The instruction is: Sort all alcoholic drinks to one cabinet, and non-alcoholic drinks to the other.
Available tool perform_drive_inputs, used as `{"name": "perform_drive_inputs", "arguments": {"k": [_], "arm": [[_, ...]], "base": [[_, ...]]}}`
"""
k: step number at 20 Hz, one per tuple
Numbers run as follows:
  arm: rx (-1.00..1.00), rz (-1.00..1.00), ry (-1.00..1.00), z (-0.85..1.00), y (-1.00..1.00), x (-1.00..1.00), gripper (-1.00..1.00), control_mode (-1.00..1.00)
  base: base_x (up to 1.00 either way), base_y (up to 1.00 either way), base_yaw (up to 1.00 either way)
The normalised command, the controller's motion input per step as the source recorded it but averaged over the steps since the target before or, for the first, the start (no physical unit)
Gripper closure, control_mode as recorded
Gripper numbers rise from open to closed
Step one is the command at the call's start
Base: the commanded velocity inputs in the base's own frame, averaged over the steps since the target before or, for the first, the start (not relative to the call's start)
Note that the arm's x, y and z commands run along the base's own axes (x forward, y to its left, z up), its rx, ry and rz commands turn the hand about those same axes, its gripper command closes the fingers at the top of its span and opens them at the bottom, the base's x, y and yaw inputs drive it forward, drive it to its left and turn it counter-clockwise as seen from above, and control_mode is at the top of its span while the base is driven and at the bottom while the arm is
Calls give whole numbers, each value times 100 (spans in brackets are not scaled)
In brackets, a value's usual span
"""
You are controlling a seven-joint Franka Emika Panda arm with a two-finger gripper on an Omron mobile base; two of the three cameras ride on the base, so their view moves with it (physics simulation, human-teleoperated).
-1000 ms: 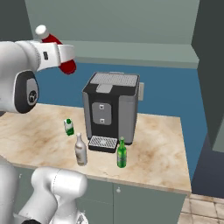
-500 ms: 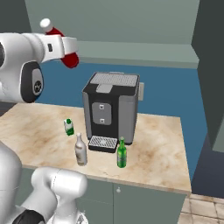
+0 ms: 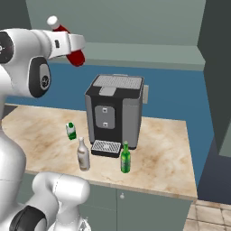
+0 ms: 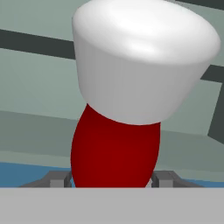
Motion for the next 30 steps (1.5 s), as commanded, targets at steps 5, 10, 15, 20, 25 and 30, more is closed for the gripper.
{"name": "perform_drive_inputs", "arguments": {"k": [5,10,15,20,25,30], "arm": [[0,0,0,0,0,36,100,-100],[0,0,0,0,0,44,100,-100],[0,0,0,0,0,44,100,-100],[0,0,0,0,0,42,100,-100],[0,0,0,0,0,43,100,-100],[0,0,0,-3,0,41,100,-100]], "base": [[0,0,0],[0,0,0],[0,0,0],[0,0,0],[0,0,0],[0,0,0]]}}
